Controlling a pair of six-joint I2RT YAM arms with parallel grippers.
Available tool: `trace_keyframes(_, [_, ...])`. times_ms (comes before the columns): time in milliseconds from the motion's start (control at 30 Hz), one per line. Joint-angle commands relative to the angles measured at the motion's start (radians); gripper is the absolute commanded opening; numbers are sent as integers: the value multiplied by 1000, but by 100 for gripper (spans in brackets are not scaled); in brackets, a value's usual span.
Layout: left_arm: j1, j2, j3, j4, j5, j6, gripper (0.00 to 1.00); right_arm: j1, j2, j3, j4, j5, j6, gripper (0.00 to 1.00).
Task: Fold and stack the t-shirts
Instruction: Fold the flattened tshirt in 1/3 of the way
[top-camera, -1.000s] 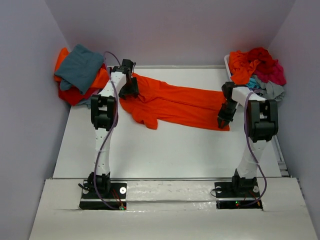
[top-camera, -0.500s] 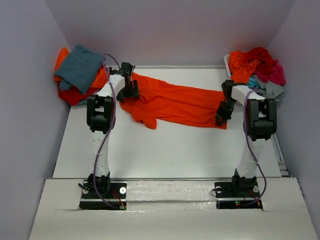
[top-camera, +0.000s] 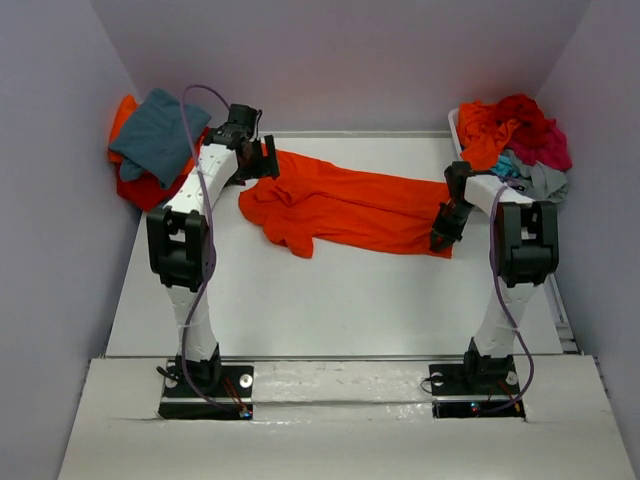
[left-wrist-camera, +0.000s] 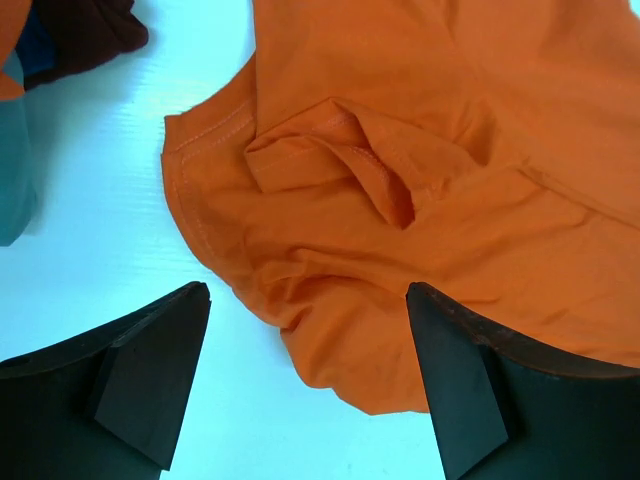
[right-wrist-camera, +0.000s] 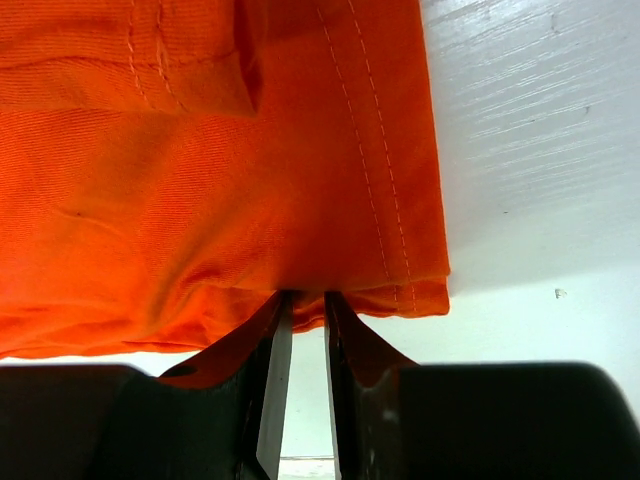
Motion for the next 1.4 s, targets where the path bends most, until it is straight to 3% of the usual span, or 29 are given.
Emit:
trace_keyframes(0, [-17,24,10,-54,12,-10,91,-8,-57,-9,46,37,0,25])
trace_keyframes(367, [-37,-166,-359,24,91,-39,91,-8,-107,-69,0,108,7,25])
trace_keyframes(667, [-37,-267,-471,49,160,-58,92,-8,-126,-100,23,98,11,25])
trace_keyframes(967, [-37,-313,-623,176,324,-101,91,-8,-177,-78,24,71,5,25])
trace_keyframes(1367, [-37,-355,-734,310,342,-139,91,-8,-226,-66,39,20,-4,25])
